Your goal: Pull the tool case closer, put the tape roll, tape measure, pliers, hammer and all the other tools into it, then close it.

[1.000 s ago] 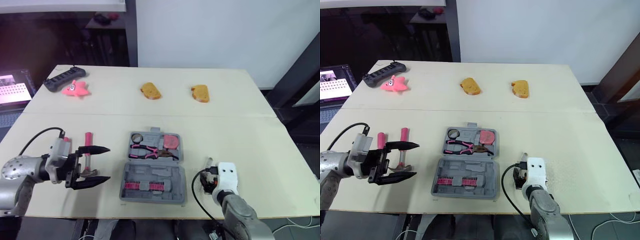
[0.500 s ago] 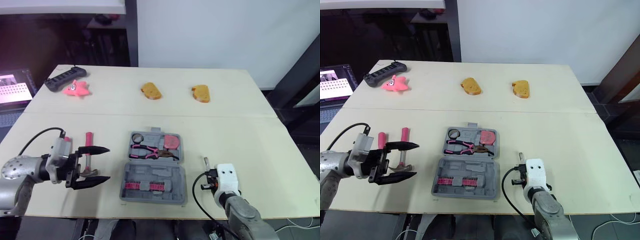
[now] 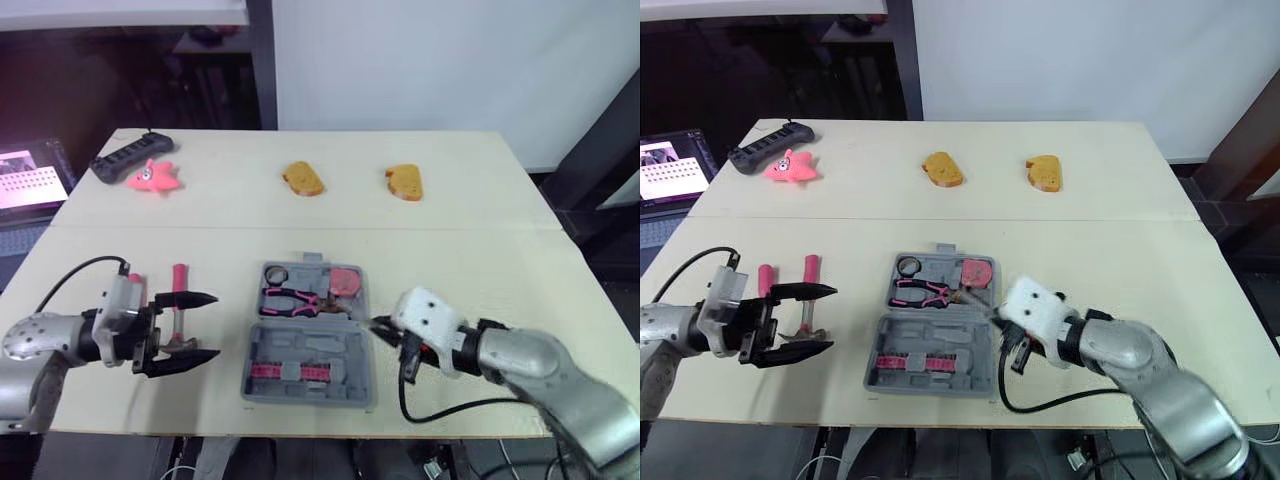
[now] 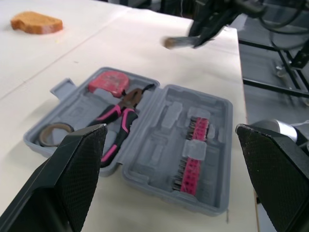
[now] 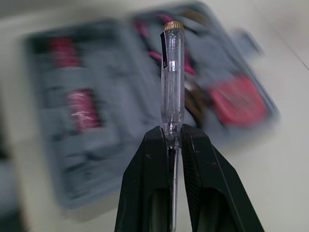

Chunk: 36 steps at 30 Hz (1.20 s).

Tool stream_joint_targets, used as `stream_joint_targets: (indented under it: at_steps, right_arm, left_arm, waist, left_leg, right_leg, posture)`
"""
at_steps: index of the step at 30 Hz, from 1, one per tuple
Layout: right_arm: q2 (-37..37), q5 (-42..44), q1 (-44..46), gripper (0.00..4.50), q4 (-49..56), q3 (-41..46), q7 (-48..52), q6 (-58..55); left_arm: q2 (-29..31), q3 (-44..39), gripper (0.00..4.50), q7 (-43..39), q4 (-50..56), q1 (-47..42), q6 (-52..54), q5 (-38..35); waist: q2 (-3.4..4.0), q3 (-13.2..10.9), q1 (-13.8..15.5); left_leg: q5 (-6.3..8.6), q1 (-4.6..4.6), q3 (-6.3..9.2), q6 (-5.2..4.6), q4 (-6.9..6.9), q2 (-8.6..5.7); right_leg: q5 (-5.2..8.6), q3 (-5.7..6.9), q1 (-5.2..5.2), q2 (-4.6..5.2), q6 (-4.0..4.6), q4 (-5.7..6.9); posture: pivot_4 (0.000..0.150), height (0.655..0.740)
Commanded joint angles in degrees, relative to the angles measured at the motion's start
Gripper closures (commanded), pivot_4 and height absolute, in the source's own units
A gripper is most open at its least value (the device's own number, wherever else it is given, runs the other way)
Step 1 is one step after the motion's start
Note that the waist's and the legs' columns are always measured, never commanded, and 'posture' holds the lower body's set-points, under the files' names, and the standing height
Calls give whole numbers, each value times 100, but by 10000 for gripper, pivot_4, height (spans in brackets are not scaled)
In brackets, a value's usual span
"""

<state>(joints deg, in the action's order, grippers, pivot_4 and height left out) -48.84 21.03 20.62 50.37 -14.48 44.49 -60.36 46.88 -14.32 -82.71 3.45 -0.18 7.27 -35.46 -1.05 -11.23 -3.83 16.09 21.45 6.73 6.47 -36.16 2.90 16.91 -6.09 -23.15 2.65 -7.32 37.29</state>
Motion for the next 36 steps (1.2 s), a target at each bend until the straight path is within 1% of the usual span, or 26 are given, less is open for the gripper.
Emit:
stream_joint_targets:
  at_steps: [1, 3, 6, 8, 13, 19, 27, 36]
  right_arm:
    - [230, 269, 1062, 44375, -330, -658, 278, -604]
    - [477, 153, 1803, 44375, -719, -1325, 340, -757]
    - [895, 46, 2531, 44375, -1261, -2082, 228, -1162]
    - [1118, -81, 2863, 44375, -1576, -2475, 126, -1283]
    - [1726, -303, 3402, 44375, -2208, -3065, -184, -1560]
    - [2081, -250, 3600, 44375, -2465, -3232, -345, -1895]
    - [2469, -381, 3836, 44375, -3000, -3565, -521, -1837]
    - [2735, -489, 3753, 44375, -3340, -3683, -742, -1797]
  left_arm:
    - [77, -97, 0, -6, 140, 28, -11, -10]
    - [139, -157, 0, -63, 160, 130, 2, -31]
    - [253, -232, 0, -215, 145, 311, -90, 11]
    - [278, -265, 0, -235, 134, 367, -77, -22]
    - [328, -312, 0, -306, 109, 492, -130, -7]
    - [362, -343, 0, -363, 18, 523, -184, 15]
    - [347, -321, 0, -400, -68, 484, -221, 21]
    - [339, -319, 0, -392, -20, 522, -222, 20]
  waist:
    - [-3, 2, -13]
    - [-1, 1, -23]
    - [0, 0, -22]
    - [1, 0, -7]
    - [1, 0, -18]
    - [2, -1, -21]
    - [3, -1, -30]
    - [3, -1, -36]
  left_leg:
    - [0, -1, 2, 0, 3, 2]
    - [0, -4, 2, 0, 8, 4]
    - [0, 3, 1, 0, 14, 4]
    - [1, 12, 2, -2, 19, 3]
    - [1, 23, 2, -2, 15, 2]
    - [1, 17, 2, -2, 10, 3]
    - [1, 14, 2, -2, 10, 3]
    - [1, 13, 2, -2, 11, 3]
  right_leg:
    - [-1, 2, -2, -3, -1, 2]
    - [-2, 2, -8, -6, -4, 7]
    - [-3, 3, -22, -5, -6, 10]
    - [-3, 4, -29, -2, -7, 10]
    - [-4, 8, -36, 1, -7, 10]
    - [-4, 8, -39, -2, -7, 30]
    - [-4, 7, -41, -2, -7, 36]
    - [-4, 7, -43, -3, -7, 38]
  posture:
    - [1500, 7400]
    - [1500, 7400]
    - [1500, 7400]
    - [1500, 7400]
    - [1500, 7400]
    - [1500, 7400]
    - [1500, 7400]
    - [1500, 7400]
